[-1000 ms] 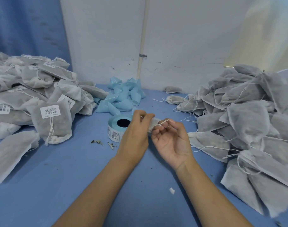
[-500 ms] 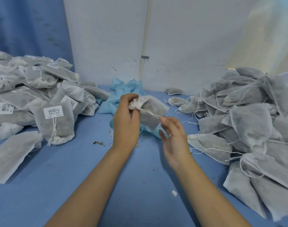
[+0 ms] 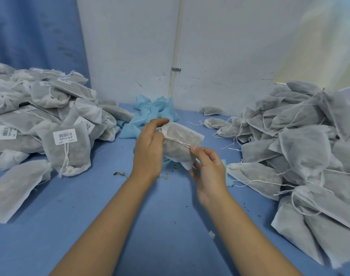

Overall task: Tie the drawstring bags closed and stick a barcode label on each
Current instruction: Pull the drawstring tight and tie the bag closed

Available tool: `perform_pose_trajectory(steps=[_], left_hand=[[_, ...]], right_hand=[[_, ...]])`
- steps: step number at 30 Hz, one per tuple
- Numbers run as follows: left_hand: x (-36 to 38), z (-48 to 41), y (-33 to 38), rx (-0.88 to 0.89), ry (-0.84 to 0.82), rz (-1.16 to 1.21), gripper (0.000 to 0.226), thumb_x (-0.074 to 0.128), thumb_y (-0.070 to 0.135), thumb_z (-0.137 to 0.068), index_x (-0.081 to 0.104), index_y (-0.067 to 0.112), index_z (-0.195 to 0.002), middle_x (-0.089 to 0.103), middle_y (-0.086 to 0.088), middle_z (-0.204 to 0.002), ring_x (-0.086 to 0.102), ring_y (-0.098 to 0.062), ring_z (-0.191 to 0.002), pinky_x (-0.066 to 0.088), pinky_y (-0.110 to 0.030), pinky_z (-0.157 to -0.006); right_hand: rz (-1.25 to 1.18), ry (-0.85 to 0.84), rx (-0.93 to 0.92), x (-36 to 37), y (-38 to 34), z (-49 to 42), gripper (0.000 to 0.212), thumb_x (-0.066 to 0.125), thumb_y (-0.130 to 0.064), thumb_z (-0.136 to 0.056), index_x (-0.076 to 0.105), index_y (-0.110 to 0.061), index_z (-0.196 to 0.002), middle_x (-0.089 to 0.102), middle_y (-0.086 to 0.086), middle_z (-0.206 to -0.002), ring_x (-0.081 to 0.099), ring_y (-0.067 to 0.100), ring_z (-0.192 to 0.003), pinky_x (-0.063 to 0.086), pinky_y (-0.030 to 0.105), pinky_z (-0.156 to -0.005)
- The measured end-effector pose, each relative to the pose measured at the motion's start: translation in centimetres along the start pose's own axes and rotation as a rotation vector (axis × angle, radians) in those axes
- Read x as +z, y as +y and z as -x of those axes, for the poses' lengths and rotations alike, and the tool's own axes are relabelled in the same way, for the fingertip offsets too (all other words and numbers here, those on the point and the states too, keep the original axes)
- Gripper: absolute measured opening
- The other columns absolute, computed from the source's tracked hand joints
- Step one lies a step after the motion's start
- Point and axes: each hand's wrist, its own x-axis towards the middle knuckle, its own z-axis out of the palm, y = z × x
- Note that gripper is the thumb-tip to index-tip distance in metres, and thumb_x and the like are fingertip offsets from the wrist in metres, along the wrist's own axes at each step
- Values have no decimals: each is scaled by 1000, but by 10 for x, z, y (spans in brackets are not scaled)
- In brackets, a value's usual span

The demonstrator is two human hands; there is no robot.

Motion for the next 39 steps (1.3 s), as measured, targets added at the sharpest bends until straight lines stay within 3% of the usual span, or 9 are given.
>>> perform_pose_trajectory(steps=[2, 6, 13, 17, 20, 29, 32, 35, 39], left_hand=[[0, -1, -2, -11, 6, -76, 29, 51, 25, -91, 56, 21, -120, 56, 8, -121, 50, -7, -109, 38, -12, -87], [3, 0, -4, -59, -23, -114, 52, 73, 23, -81, 47, 26, -126, 49, 12, -126, 48, -4, -114, 40, -20, -95], [15, 4, -4, -189, 117, 106, 76, 76, 9, -77, 31, 22, -137, 51, 3, -121, 58, -12, -106, 49, -32, -95], [19, 2, -5, -368, 163, 293, 52, 71, 11, -82, 43, 14, -126, 60, -6, -121, 63, -13, -100, 54, -30, -88], [24, 4, -9, -488, 150, 400, 43, 67, 15, -85, 49, 8, -123, 63, -14, -117, 63, -27, -106, 48, -47, -99], [20, 5, -10, -349, 175, 366, 28, 69, 14, -84, 62, 5, -110, 71, -10, -102, 69, -24, -95, 56, -35, -83], [13, 0, -10, -367, 212, 408, 21, 69, 13, -85, 66, 9, -105, 72, -8, -101, 69, -23, -96, 55, -35, -84], [5, -5, -10, -393, 202, 517, 18, 67, 6, -85, 65, 9, -103, 71, -9, -104, 68, -23, -97, 53, -39, -90], [2, -6, -10, -412, 181, 551, 15, 65, 0, -83, 65, 8, -96, 72, -8, -92, 69, -23, -87, 55, -42, -87]], right_hand=[[-5, 7, 18, 0, 2, 0, 14, 69, -10, -83, 58, -17, -77, 61, 2, -80, 58, 15, -72, 48, 18, -55], [-47, 44, 66, 1, 4, 0, 18, 69, -11, -84, 56, -19, -74, 63, -4, -68, 60, 9, -62, 47, 17, -49], [-123, 15, 62, 5, 11, 2, 17, 68, -9, -85, 54, -14, -77, 64, 0, -72, 63, 13, -70, 55, 25, -64], [-126, -37, 39, 7, 14, 5, 16, 68, -9, -85, 55, -14, -77, 67, 0, -75, 66, 13, -69, 54, 23, -62], [-121, -39, 41, 8, 18, 6, 15, 69, -9, -85, 56, -13, -77, 66, 4, -80, 66, 15, -72, 55, 25, -64], [-200, -164, 89, 7, 20, 4, 14, 63, -7, -88, 58, -15, -77, 70, 0, -76, 66, 15, -74, 55, 24, -66], [97, -172, -42, 2, 26, -1, 11, 61, -9, -89, 58, -17, -82, 67, -2, -85, 63, 11, -78, 50, 20, -69], [749, -202, -430, -10, 32, -7, 22, 61, -7, -86, 58, -22, -102, 55, -7, -109, 56, 1, -84, 43, 20, -75], [1161, -351, -677, -16, 38, -12, 41, 60, -11, -83, 56, -22, -123, 38, -5, -132, 45, 15, -112, 41, 28, -80]])
